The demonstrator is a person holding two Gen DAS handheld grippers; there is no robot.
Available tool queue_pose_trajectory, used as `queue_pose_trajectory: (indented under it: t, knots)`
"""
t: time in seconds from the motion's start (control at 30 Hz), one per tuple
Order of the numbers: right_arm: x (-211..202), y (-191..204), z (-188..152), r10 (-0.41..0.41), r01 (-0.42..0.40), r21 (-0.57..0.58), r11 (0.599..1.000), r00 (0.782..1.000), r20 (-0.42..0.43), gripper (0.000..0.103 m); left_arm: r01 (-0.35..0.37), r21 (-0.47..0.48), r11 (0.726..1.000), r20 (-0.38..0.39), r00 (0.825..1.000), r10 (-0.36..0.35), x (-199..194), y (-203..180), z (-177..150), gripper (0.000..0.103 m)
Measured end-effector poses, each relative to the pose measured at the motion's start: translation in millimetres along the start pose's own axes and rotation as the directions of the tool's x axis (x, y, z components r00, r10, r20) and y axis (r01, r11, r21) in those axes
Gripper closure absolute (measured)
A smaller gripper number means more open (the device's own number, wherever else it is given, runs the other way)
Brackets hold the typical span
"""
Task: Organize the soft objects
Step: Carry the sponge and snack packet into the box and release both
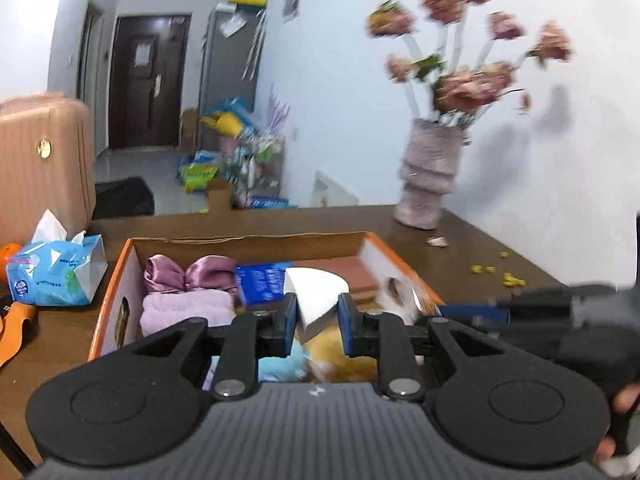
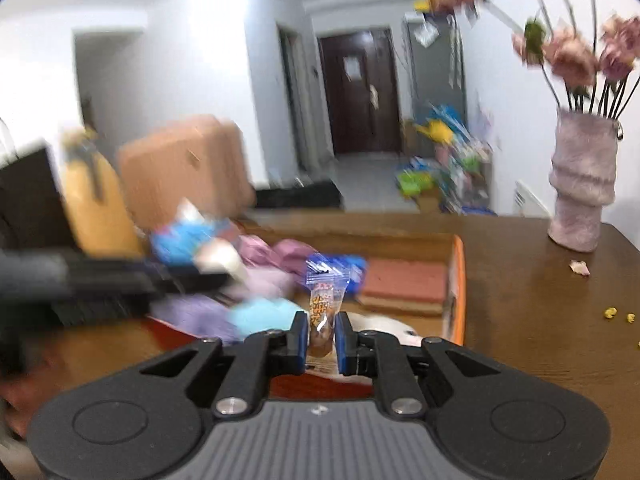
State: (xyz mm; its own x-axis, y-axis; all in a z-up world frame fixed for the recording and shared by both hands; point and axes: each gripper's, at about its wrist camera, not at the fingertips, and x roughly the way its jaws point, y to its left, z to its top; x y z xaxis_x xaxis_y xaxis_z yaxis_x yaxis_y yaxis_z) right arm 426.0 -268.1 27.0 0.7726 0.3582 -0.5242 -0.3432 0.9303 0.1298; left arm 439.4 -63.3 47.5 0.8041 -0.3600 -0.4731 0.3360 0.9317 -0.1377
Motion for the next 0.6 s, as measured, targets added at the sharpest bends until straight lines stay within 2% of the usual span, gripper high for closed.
queue_pose_trajectory:
  t: [0.13,0.3,0.47,0.57,0.6]
  knots:
    - [26.2,-19.8,4.7,-0.017,0.019,0.047,0.999,0.999,-0.042,0.09,-0.012,-0.028,1.0,-0.034,0.999,0.011,34.3,20.6,11.9,0.081]
    - [57.5,-24.6,-1.2,-0.036,0.04,0.029,0.999,0.994,-0.107,0.09,-0.037,-0.022,0.999,-0.089,0.995,0.034,76.2,30.3,12.4,0.081]
    - [72.7,-19.9,22.6,0.033,-0.026,0.078,0.997,0.996,-0.089,0.089,-0.093,-0.036,0.995,-0.156,0.984,0.086,107.7,41.2,10.3,0.08]
    - [103.9,-18.1,38.5,0.067,-0.052,0.104,0.993,0.988,-0.137,0.089,-0.122,-0.051,0.991,-0.17,0.979,0.112,117.8,48.5,11.4,0.077]
    - [113.8,-19.5,41.5,0.068,-0.05,0.123,0.991,0.986,-0.149,0.086,-0.123,-0.056,0.991,-0.171,0.979,0.112,118.0,51.0,11.6,0.075]
